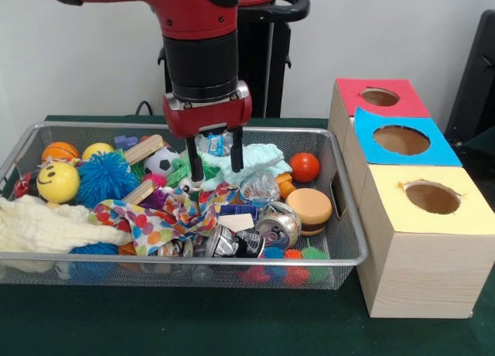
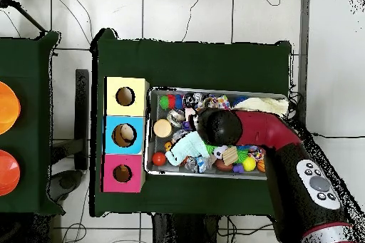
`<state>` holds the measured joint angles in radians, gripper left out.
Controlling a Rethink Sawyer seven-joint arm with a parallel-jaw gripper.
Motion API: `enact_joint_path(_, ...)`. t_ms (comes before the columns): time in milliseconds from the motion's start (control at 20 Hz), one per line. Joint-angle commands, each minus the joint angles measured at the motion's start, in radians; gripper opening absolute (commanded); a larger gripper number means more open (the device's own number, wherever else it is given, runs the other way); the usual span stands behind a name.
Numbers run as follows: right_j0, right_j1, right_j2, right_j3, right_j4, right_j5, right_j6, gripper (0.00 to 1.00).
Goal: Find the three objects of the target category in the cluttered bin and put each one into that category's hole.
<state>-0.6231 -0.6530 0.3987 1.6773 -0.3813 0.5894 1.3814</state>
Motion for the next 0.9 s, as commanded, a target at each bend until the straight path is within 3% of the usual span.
enact_joint_path(50,0.022,0.001,-0.015,0.032,-0.058,-0.026,0.046,1.00)
enact_joint_path(250,0.010,0.008,-0.008,0.026,-0.059,-0.047,0.047,1.00)
enact_joint_path(900,-0.005,0.119,0.002,-0.098,-0.079,-0.071,0.020,1.00)
